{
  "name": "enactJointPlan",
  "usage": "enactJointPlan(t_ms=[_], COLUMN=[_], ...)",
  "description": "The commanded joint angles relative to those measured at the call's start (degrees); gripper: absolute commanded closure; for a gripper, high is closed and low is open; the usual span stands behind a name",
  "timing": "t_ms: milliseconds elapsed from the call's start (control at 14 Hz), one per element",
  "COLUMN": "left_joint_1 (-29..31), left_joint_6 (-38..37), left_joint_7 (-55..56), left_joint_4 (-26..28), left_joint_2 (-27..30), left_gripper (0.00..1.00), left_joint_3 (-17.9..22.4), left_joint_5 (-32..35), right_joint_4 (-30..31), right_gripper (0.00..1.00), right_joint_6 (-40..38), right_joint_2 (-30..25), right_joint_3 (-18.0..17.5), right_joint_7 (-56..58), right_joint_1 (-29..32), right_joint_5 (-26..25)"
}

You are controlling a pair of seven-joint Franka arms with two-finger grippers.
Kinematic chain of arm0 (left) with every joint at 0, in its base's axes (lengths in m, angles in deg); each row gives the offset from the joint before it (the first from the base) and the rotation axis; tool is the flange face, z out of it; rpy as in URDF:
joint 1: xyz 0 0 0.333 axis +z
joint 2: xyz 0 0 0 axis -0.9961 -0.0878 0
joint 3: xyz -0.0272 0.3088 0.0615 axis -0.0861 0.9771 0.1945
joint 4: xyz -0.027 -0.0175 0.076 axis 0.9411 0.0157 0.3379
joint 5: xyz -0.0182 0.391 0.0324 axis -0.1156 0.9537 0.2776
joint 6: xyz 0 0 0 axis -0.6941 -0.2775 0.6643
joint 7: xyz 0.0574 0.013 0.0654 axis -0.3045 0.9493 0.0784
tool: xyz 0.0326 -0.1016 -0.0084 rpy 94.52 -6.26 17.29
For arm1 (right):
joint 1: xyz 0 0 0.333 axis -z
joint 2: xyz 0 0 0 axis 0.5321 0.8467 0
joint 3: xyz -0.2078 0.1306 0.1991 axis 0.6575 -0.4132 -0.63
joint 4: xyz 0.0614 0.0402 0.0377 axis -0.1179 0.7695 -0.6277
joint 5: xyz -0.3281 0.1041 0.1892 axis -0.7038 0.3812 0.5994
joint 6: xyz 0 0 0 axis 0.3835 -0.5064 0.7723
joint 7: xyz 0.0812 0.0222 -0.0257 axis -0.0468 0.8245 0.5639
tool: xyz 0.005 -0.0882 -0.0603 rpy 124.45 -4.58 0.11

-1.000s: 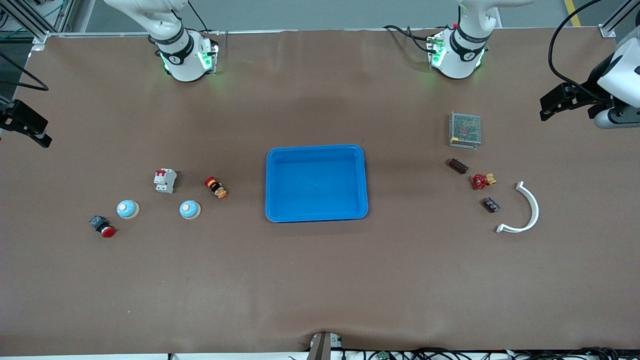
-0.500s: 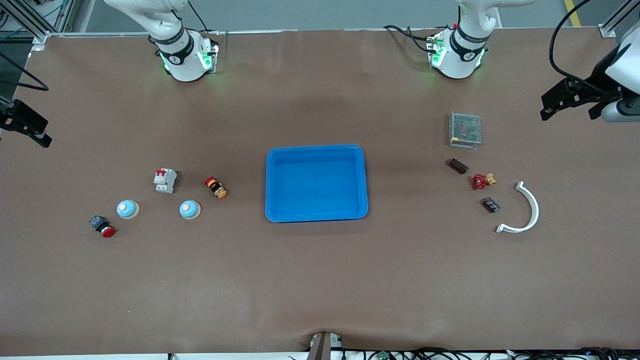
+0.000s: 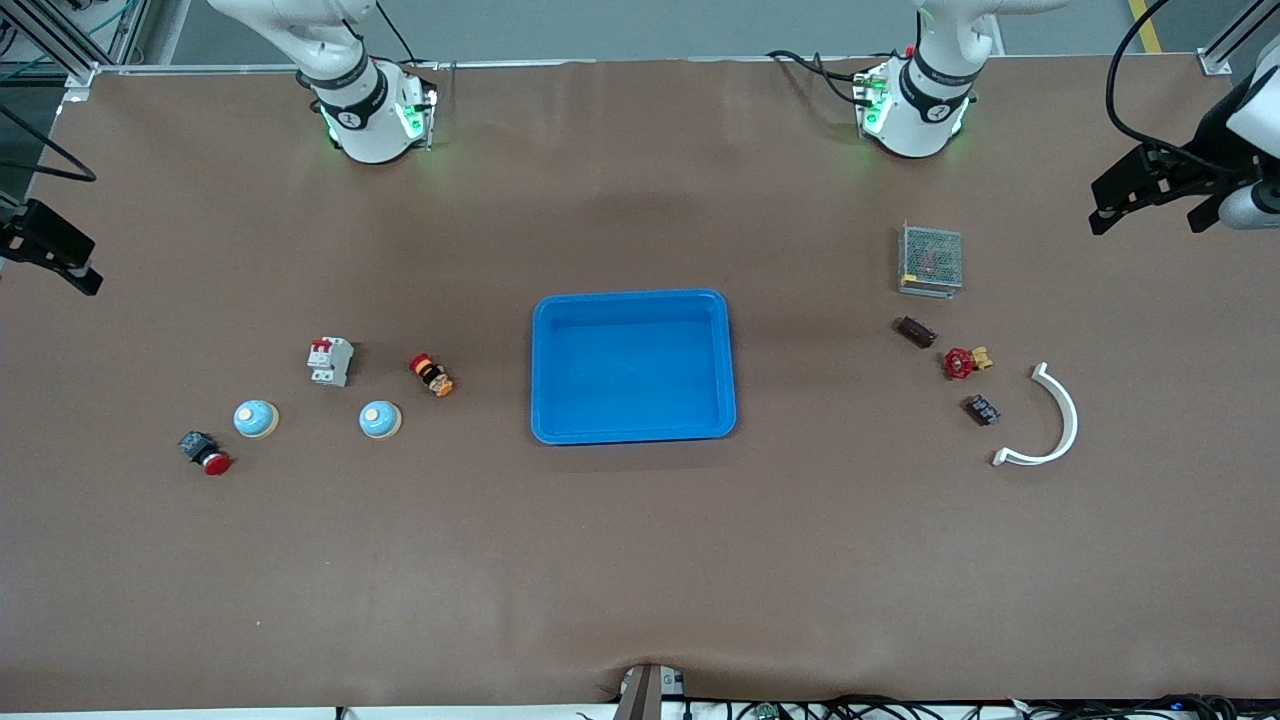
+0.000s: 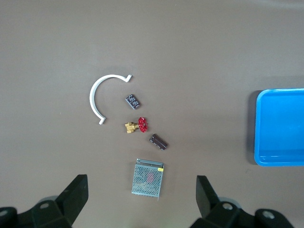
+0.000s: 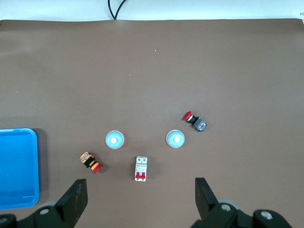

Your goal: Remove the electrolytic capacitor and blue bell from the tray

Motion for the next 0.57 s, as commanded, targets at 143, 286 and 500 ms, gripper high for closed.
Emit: enactJointPlan(t_ms=[143, 286, 500], left_joint_1=[0.1, 0.1, 0.1], left_joint_6=[-0.2, -0.5, -0.9], left_joint_7=[-1.2, -1.2, -1.2], left_joint_4=[-0.5, -0.4, -0.4], left_joint_2=[0.1, 0.0, 0.0], left_gripper=[0.00, 0.00, 0.00], left_joint_3=[0.1, 0.1, 0.1], left_joint_5=[-0.3, -0.2, -0.2], right_joint_4=[-1.2, -1.2, -1.2], right_gripper=[0.00, 0.00, 0.00], right_joint_6=[-0.9, -0.9, -0.8], right_joint_2=[0.1, 0.1, 0.1], right_joint_3=[0.3, 0.3, 0.3], right_joint_7=[-0.7, -0.8, -0.8], right_joint_1=[0.0, -0.3, -0.3], right_joint_5=[0.4, 0.4, 0.5])
